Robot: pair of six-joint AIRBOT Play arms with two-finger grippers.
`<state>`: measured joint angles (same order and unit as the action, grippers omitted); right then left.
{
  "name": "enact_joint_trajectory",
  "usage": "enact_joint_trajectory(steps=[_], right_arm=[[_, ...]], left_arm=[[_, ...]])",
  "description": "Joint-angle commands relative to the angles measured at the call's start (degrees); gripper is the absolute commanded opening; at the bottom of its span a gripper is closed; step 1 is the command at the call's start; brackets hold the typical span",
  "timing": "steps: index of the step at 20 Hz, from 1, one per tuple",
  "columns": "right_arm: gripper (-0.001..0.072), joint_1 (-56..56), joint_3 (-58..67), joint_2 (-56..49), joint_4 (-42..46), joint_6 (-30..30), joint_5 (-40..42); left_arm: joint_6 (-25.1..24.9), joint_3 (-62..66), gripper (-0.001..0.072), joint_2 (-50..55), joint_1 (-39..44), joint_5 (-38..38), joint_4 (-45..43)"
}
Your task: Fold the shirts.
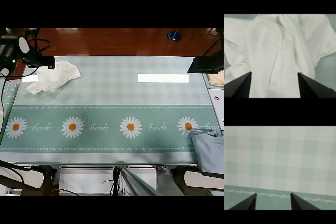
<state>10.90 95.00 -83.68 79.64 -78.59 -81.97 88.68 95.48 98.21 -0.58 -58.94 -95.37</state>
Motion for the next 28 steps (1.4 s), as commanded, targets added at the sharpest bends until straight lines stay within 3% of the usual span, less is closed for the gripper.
enact_joint_trajectory(steps=[1, 4, 7, 9, 10, 18, 21, 28], right_arm=[[0.0494, 0.0, 0.0, 0.0, 0.0, 0.0, 0.0], [0.0494, 0.0, 0.0, 0.0, 0.0, 0.0, -0.1], [0.0493, 0.0, 0.0, 0.0, 0.0, 0.0, -0.1], [0.0488, 0.0, 0.0, 0.0, 0.0, 0.0, -0.1], [0.0472, 0.0, 0.0, 0.0, 0.0, 0.0, -0.2], [0.0472, 0.0, 0.0, 0.0, 0.0, 0.0, -0.6], [0.0473, 0.0, 0.0, 0.0, 0.0, 0.0, -1.0], [0.0472, 0.0, 0.0, 0.0, 0.9, 0.0, -6.8]], left_arm=[[0.1, 0.1, 0.0720, 4.9, -0.9, -2.1, 2.6], [0.2, 0.1, 0.0720, 8.3, -0.9, -3.9, 2.6], [3.6, 0.1, 0.0695, 9.7, -0.7, -4.3, 2.7], [3.2, 0.1, 0.0113, 9.8, -0.7, -4.4, 2.6], [2.0, 0.2, 0.0045, 9.8, -0.8, -5.0, 2.7], [0.5, 15.8, 0.0030, 3.3, 0.1, -18.1, 2.4], [0.5, 22.5, 0.0030, -3.5, 2.6, -19.0, 2.5], [0.5, 22.7, 0.0030, -17.9, 16.0, -19.8, 4.5]])
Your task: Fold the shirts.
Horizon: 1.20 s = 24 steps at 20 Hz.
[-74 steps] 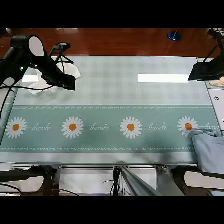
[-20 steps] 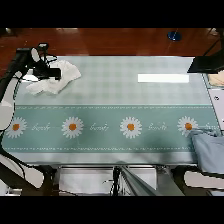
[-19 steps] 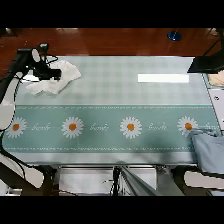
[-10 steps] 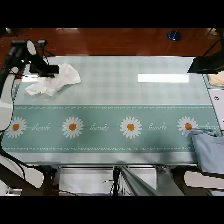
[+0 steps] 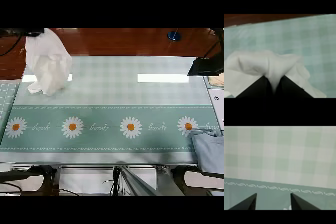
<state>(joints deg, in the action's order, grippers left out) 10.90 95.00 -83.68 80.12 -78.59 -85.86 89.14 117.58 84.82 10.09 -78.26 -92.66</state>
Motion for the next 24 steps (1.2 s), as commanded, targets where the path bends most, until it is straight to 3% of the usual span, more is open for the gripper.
enact_joint_trajectory(steps=[1, 7, 13, 14, 15, 16, 17, 19, 21, 24], right_arm=[[0.0472, 0.0, 0.0, 0.0, 0.4, 0.0, -3.5], [0.0472, 0.0, 0.0, 0.0, 0.4, 0.0, -5.4], [0.0472, 0.0, 0.0, 0.0, 0.4, -0.1, -5.5], [0.0472, 0.0, 0.0, 0.0, 0.4, -0.2, -5.6], [0.0472, 0.0, 0.0, 0.0, 0.4, -0.2, -5.8], [0.0472, 0.0, 0.0, 0.1, 0.4, -0.2, -6.0], [0.0472, 0.0, 0.0, 0.1, 0.4, -0.2, -6.1], [0.0472, 0.0, 0.0, 0.0, 0.3, -0.2, -5.9], [0.0472, 0.0, 0.0, 0.0, 0.0, -0.2, -5.5], [0.0472, 0.0, 0.0, 0.0, -0.5, -0.2, -5.0]], left_arm=[[0.1, 0.6, 0.0031, -4.9, 8.0, -0.5, 3.8], [2.2, -8.0, 0.0031, -2.7, 24.9, 0.3, 11.8], [2.1, -12.5, 0.0032, 10.7, 41.3, 8.1, 13.4], [1.7, -12.5, 0.0056, 13.1, 42.7, 8.8, 13.4], [1.6, -12.4, 0.0239, 15.0, 43.3, 8.4, 13.4], [1.6, -12.4, 0.0472, 15.8, 43.0, 6.6, 13.1], [1.6, -12.2, 0.0562, 15.5, 41.9, 3.2, 10.6], [-1.0, -9.7, 0.0562, 13.3, 37.4, -5.3, 1.0], [-4.2, -8.0, 0.0559, 8.6, 29.8, -7.5, -5.5], [-4.5, -8.0, 0.0556, 1.3, 12.0, -5.0, 0.4]])
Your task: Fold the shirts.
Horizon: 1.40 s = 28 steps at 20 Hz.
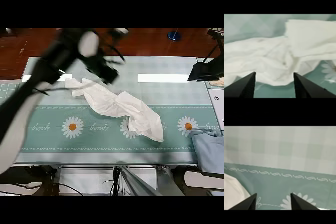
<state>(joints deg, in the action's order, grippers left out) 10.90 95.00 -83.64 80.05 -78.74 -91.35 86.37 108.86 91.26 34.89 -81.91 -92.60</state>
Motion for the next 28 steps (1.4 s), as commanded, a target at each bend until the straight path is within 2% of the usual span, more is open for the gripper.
enact_joint_trajectory(steps=[1, 3, 5, 6, 8, 9, 13, 18, 20, 23, 25, 28], right_arm=[[0.0471, 0.0, 0.0, 0.0, -0.5, -0.1, 0.7], [0.0471, 0.0, 0.0, 0.0, -0.5, 0.0, 1.5], [0.0471, 0.0, 0.0, 0.0, -0.5, 0.0, 1.8], [0.0471, 0.0, 0.0, 0.0, -0.5, 0.0, 1.8], [0.0471, 0.0, 0.0, 0.0, -0.5, 0.0, 1.8], [0.0471, 0.0, 0.0, 0.0, -0.5, 0.0, 1.9], [0.0471, 0.0, 0.0, 0.0, -0.6, 0.5, 1.9], [0.0470, 0.0, 0.0, 0.0, -0.6, 1.5, 1.3], [0.0470, 0.0, 0.0, 0.0, -0.6, 1.5, 1.4], [0.0469, 0.0, 0.0, 0.0, -0.6, 1.5, 1.4], [0.0429, 0.0, 0.0, 0.0, -0.6, 1.5, 1.4], [0.0430, 0.0, 0.0, 0.0, -0.7, 1.5, 1.6]], left_arm=[[-2.0, 0.7, 0.0556, -6.2, -19.0, -2.1, 4.8], [-5.4, -0.3, 0.0556, -6.2, -31.6, -5.6, 16.3], [-6.8, -4.5, 0.0559, -6.1, -42.0, -5.8, 27.6], [-9.0, -7.4, 0.0564, -6.1, -46.2, -5.8, 32.4], [-11.7, -13.1, 0.0720, -6.0, -51.9, -5.7, 37.3], [-12.8, -15.8, 0.0720, -5.6, -53.7, -5.7, 38.1], [-18.6, -21.9, 0.0720, -0.7, -54.6, -3.6, 39.2], [-20.5, -21.7, 0.0720, 9.8, -53.6, 5.3, 47.3], [-23.7, -21.6, 0.0720, 12.6, -52.7, 8.7, 47.7], [-27.7, -21.6, 0.0720, 14.5, -51.5, 14.4, 48.0], [-30.0, -21.6, 0.0720, 14.7, -50.8, 17.8, 48.0], [-32.0, -21.6, 0.0720, 15.0, -49.3, 21.4, 48.0]])
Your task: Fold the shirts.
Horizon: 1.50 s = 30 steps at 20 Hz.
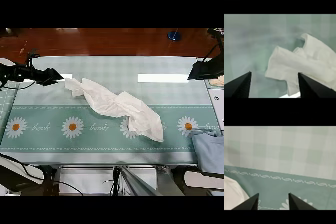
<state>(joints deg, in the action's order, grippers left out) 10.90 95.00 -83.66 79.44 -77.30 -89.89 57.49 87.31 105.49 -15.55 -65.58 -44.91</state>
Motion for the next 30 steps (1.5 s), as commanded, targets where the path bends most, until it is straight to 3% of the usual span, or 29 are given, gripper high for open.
enact_joint_trajectory(steps=[1, 8, 9, 10, 11, 13, 16, 18, 20, 23, 27, 30], right_arm=[[0.0430, 0.0, 0.0, 0.0, 0.0, 0.1, 0.3], [0.0430, 0.0, 0.0, 0.0, 0.0, 0.5, 0.4], [0.0430, 0.0, 0.0, 0.0, 0.0, 0.5, 0.3], [0.0431, 0.0, 0.0, 0.0, 0.0, 0.5, 0.3], [0.0430, 0.0, 0.0, 0.0, 0.0, 0.5, 0.3], [0.0430, 0.0, 0.0, 0.0, 0.0, 0.5, 0.1], [0.0430, 0.0, 0.0, 0.0, 3.7, 1.2, -1.5], [0.0341, 0.2, 0.0, 0.0, 12.8, 1.9, -4.0], [0.0353, 3.0, -1.2, 0.0, 15.3, 0.1, -5.1], [0.0498, 10.1, -10.0, 0.0, 1.2, 0.0, -8.3], [0.0506, 13.2, -29.9, 0.1, -20.8, 7.1, -6.6], [0.0537, 9.6, -40.8, 0.1, -24.9, 10.6, 1.4]], left_arm=[[-3.6, 0.0, 0.0720, 1.1, 1.7, 5.6, 0.3], [-4.4, 0.0, 0.0714, 4.0, 6.8, 4.0, -0.1], [-4.4, 0.0, 0.0625, 4.4, 7.7, 3.3, -0.1], [-4.4, 0.0, 0.0372, 4.7, 8.5, 2.5, -0.1], [-4.7, 0.0, 0.0183, 4.7, 9.2, 2.1, -0.1], [-5.5, 0.1, 0.0031, 4.6, 9.8, 0.3, 0.2], [-5.4, 1.7, 0.0029, 4.6, 9.1, -5.2, 0.2], [-5.2, 3.8, 0.0029, 4.5, 8.3, -9.1, 0.2], [-4.7, 6.0, 0.0028, 4.5, 7.6, -11.8, 0.1], [-4.3, 8.6, 0.0028, 4.5, 7.3, -13.8, 0.1], [-2.8, 10.0, 0.0028, 4.4, 7.3, -14.5, 0.1], [-1.2, 10.0, 0.0028, 4.4, 7.3, -15.5, 0.1]])
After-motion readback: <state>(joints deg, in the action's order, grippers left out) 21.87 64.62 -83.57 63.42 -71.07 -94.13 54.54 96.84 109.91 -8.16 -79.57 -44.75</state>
